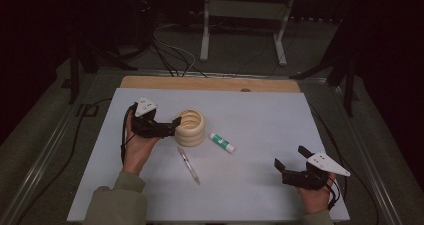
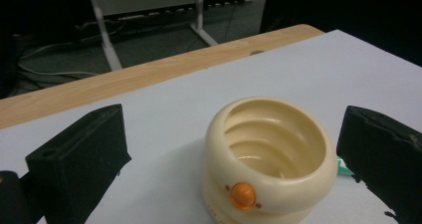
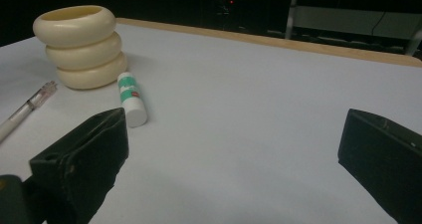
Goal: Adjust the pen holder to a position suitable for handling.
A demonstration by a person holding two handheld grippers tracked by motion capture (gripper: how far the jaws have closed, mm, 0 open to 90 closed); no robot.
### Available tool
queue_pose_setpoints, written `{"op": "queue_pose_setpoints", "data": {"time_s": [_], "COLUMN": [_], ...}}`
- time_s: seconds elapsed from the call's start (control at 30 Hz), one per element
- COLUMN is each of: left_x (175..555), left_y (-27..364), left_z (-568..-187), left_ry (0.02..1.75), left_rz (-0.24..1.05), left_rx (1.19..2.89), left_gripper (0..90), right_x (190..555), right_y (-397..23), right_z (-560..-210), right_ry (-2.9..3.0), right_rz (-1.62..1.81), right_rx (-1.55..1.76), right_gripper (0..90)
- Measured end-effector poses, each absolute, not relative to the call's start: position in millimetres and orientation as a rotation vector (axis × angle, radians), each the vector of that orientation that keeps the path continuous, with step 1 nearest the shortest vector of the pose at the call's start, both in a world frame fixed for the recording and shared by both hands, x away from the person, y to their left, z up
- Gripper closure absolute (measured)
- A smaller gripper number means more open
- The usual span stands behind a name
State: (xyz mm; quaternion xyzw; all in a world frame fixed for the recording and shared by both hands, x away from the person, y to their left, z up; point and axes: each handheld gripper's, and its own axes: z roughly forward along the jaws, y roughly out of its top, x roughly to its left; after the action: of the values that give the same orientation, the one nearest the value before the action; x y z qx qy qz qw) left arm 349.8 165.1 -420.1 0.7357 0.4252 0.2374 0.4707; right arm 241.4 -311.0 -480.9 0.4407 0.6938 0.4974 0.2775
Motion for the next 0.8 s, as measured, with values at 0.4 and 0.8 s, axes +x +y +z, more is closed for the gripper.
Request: {"op": "queue_pose_setpoints", "data": {"time_s": [0.4, 0.8], "left_x": [333, 320], "left_y": [182, 192], "left_z": [-415, -417], "left_ry": [1.108, 1.110], "left_rz": [0.663, 0.684], "left_rx": [1.815, 1.837], "left_gripper": [0.4, 0.4], "right_x": [241, 241], "right_y": [-311, -311], "right_z": [-481, -481], "right_ry": [1.863, 1.859], "right_rz": [1.333, 1.332], "right_rx": [1.183, 1.184], "right_gripper": [0.0, 0.0]}}
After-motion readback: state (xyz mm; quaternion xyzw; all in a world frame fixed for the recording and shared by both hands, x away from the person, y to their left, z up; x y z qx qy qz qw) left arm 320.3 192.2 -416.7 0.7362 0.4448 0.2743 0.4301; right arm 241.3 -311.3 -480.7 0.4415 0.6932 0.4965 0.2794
